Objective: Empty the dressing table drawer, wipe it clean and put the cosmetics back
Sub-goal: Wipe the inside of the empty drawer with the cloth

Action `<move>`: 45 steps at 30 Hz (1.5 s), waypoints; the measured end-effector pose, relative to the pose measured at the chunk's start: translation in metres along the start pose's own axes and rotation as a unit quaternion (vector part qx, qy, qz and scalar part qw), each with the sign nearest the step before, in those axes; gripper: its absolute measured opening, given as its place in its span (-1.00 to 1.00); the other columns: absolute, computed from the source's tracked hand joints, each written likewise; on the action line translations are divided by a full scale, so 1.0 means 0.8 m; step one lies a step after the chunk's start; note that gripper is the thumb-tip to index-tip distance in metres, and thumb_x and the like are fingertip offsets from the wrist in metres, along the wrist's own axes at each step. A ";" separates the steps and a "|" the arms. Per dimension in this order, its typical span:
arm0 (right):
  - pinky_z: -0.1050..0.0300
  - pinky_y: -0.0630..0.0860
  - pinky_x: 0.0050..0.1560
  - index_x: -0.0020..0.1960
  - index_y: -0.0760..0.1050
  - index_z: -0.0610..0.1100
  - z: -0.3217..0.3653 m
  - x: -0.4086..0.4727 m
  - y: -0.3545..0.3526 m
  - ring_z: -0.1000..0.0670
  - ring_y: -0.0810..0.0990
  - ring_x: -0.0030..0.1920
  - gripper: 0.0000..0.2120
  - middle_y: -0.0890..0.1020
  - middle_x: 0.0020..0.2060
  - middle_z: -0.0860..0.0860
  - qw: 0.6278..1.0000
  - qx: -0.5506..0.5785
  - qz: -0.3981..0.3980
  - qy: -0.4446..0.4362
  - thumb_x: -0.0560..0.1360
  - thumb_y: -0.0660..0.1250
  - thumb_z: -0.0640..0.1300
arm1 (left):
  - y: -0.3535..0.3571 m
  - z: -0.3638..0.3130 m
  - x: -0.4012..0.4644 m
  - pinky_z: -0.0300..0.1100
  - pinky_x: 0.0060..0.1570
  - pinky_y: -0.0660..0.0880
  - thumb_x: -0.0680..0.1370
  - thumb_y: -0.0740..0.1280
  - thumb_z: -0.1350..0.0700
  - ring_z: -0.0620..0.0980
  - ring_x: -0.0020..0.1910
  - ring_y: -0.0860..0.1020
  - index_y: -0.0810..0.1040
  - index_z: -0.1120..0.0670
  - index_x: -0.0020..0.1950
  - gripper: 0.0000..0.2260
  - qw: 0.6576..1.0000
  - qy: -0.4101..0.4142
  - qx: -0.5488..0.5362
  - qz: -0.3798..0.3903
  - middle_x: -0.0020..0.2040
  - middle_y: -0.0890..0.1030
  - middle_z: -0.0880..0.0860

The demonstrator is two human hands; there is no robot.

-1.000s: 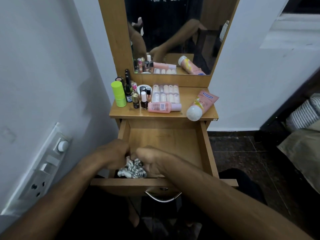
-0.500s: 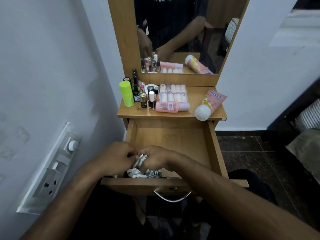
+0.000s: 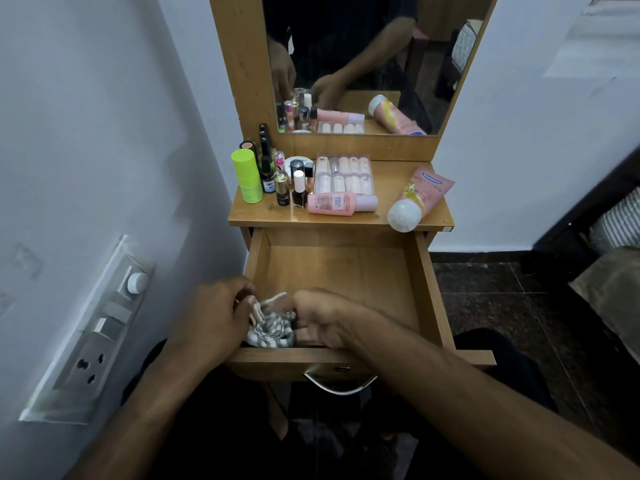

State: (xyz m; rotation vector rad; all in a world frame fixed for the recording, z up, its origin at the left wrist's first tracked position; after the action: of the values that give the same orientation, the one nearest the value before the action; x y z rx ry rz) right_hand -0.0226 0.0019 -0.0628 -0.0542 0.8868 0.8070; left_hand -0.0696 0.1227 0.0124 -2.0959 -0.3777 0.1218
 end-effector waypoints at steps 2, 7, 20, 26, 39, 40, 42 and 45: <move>0.06 0.55 0.26 0.12 0.60 -0.18 0.009 0.000 0.012 0.01 0.63 0.15 -0.81 0.67 0.17 -0.09 0.996 -0.090 0.009 -0.026 0.51 0.41 -0.27 | 0.003 0.001 0.003 -0.44 -0.22 0.42 0.55 0.37 0.29 -0.19 -0.16 0.61 0.65 0.00 -0.05 -0.81 0.999 -0.011 -0.038 -0.004 -0.17 0.66 -0.13; -0.01 0.57 0.27 0.18 0.63 -0.15 0.020 -0.003 0.029 -0.07 0.67 0.15 -0.63 0.70 0.11 -0.07 0.940 -0.329 -0.014 -0.084 0.39 0.56 -0.18 | 0.015 0.023 0.007 -0.47 -0.10 0.51 0.60 0.25 0.41 -0.16 -0.06 0.68 0.63 0.00 0.02 -0.67 0.966 -0.082 -0.245 0.026 -0.06 0.71 -0.01; 0.03 0.68 -0.07 0.15 0.62 -0.29 -0.007 0.042 -0.004 -0.12 0.71 -0.03 -0.72 0.72 0.01 -0.17 0.986 0.083 -0.135 -0.048 0.45 0.45 -0.42 | 0.001 0.013 0.012 -0.58 -0.15 0.38 0.46 0.45 0.37 -0.31 -0.17 0.51 0.65 0.13 0.00 -0.80 0.989 0.031 -0.061 -0.132 -0.08 0.58 -0.05; 0.14 0.59 -0.41 0.15 0.60 -0.25 0.025 0.073 -0.016 -0.07 0.73 -0.25 -0.68 0.73 -0.09 -0.15 0.957 0.212 -0.192 -0.051 0.42 0.54 -0.27 | 0.007 0.007 0.036 -0.12 -0.07 0.55 0.49 0.46 0.28 0.03 -0.13 0.59 0.68 0.14 0.03 -0.85 0.991 0.022 -0.013 -0.131 -0.04 0.57 0.05; 0.29 0.36 -0.65 -0.12 0.56 -0.17 0.097 0.081 -0.026 -0.04 0.55 -0.42 -0.78 0.64 -0.25 -0.13 0.952 0.209 -0.185 -0.129 0.41 0.44 -0.46 | 0.052 0.018 0.065 -0.02 0.09 0.56 0.53 0.38 0.31 0.15 0.05 0.65 0.66 0.14 0.19 -0.74 0.989 -0.061 -0.099 -0.095 0.06 0.70 0.14; 0.32 0.33 -0.66 -0.14 0.57 -0.13 0.099 0.081 -0.027 -0.02 0.54 -0.42 -0.79 0.63 -0.25 -0.09 0.954 0.180 -0.198 -0.134 0.43 0.44 -0.42 | 0.060 0.017 0.065 0.03 0.10 0.57 0.55 0.36 0.32 0.16 0.05 0.65 0.66 0.14 0.20 -0.74 0.987 -0.074 -0.124 -0.073 0.06 0.71 0.15; 0.33 0.33 -0.62 -0.06 0.62 -0.09 0.102 0.084 -0.028 0.00 0.56 -0.37 -0.82 0.66 -0.21 -0.05 0.955 0.120 -0.226 -0.151 0.45 0.45 -0.35 | 0.069 0.008 0.064 0.10 0.07 0.57 0.55 0.32 0.27 0.19 0.04 0.64 0.65 0.15 0.19 -0.75 0.981 -0.098 -0.160 -0.045 0.04 0.70 0.16; 0.17 0.60 -0.31 0.04 0.68 -0.15 0.099 0.086 -0.038 -0.05 0.69 -0.17 -0.79 0.73 -0.10 -0.06 0.941 0.069 -0.282 -0.173 0.41 0.49 -0.27 | 0.077 0.001 0.061 0.07 0.04 0.57 0.49 0.28 0.12 0.17 0.02 0.63 0.65 0.08 0.19 -0.69 0.970 -0.141 -0.193 -0.041 0.03 0.69 0.11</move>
State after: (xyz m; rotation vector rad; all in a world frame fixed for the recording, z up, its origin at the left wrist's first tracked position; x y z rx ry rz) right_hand 0.0753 0.0503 -0.0679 -0.0391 0.5461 0.2024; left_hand -0.0098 0.1086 -0.0372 -2.4471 -0.7058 0.3205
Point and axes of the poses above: each hand's wrist, its own x-axis towards the middle knuckle, its own y-axis out of the palm, z = x × y, the point moved 8 cm from there along x, towards the middle knuckle
